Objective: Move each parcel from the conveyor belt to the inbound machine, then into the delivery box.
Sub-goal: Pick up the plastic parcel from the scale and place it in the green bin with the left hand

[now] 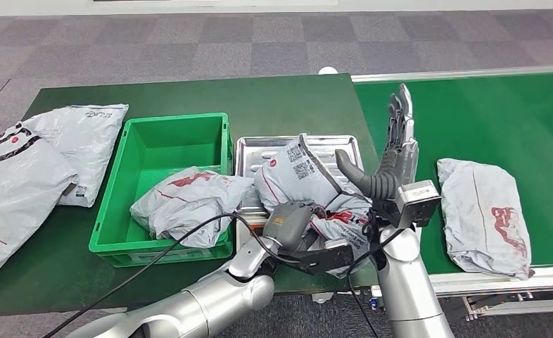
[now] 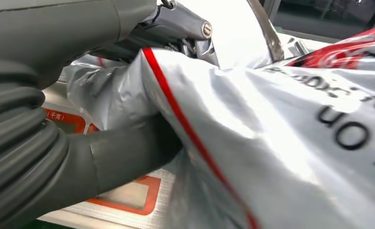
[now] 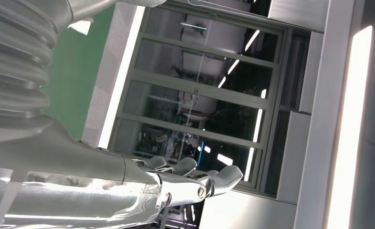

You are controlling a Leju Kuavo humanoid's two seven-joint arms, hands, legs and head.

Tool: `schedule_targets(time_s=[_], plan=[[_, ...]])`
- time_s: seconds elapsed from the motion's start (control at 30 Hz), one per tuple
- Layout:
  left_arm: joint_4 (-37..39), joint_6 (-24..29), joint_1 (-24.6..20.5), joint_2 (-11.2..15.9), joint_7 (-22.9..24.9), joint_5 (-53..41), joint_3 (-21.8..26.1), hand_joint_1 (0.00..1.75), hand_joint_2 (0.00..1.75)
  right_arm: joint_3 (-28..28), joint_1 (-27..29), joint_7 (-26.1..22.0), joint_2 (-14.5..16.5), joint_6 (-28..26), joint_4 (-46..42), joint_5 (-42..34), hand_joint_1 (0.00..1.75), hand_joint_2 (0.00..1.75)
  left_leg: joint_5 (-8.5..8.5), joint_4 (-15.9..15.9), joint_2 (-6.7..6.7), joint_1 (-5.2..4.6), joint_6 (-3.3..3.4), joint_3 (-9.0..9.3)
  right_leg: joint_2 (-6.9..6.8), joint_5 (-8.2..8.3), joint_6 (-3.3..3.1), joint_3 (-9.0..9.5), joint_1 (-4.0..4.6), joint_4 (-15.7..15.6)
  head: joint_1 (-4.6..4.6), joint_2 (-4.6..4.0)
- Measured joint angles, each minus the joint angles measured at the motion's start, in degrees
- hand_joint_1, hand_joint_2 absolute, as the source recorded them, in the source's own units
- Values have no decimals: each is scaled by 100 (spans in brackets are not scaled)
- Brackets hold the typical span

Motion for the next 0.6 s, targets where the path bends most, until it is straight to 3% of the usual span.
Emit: schedule_targets(time_s=[0.6], plan=[[40,16,-1,0,-18,4,61,175,175,0,-23,0,0,0,29,-4,0,175,0,0,0,0,0,3,0,0,0,3,0,0,0,1]])
